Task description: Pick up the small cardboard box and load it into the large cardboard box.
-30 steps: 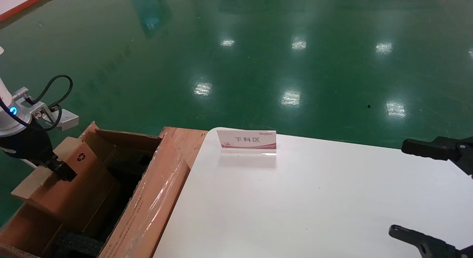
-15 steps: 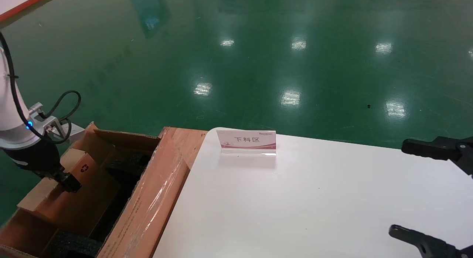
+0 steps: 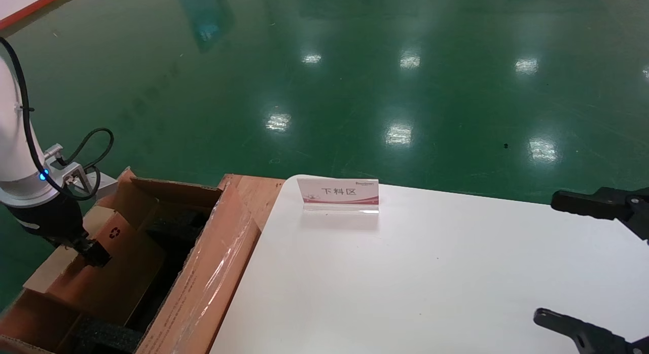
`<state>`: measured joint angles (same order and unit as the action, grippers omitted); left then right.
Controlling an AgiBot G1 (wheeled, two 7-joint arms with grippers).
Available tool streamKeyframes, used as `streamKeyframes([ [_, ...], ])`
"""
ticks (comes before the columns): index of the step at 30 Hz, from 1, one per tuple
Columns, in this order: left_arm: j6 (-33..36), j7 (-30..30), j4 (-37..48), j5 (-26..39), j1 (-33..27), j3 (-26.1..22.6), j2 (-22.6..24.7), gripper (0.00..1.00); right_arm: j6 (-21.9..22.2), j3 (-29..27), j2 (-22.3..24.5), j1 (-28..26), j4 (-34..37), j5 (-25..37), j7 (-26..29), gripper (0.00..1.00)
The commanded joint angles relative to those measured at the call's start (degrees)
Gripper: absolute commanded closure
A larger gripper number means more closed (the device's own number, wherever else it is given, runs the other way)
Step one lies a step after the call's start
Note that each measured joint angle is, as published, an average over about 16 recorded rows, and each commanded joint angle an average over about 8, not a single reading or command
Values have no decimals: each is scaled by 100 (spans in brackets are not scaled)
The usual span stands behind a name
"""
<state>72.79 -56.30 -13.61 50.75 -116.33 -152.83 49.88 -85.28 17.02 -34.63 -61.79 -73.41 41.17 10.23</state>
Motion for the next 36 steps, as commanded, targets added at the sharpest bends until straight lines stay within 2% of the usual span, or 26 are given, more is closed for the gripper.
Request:
streamKeyframes([
  [1, 1, -4, -15, 4, -15, -1, -7, 0, 0, 0, 0, 0, 0, 0, 0, 0],
  [17, -7, -12, -70, 20, -69, 5, -29, 0, -2, -2, 0, 0, 0, 0, 0, 0],
  [22, -49, 144, -145, -47, -165, 71, -25, 0, -2, -2, 0, -1, 1, 0, 0, 0],
  [30, -275, 845, -628, -248, -867, 330, -128, 0, -3, 1, 0, -3, 4, -1, -2, 0],
  [36, -516, 1355, -1421, -460, -1648, 604, -451, 0, -3, 3, 0, -4, 5, -2, -3, 0],
])
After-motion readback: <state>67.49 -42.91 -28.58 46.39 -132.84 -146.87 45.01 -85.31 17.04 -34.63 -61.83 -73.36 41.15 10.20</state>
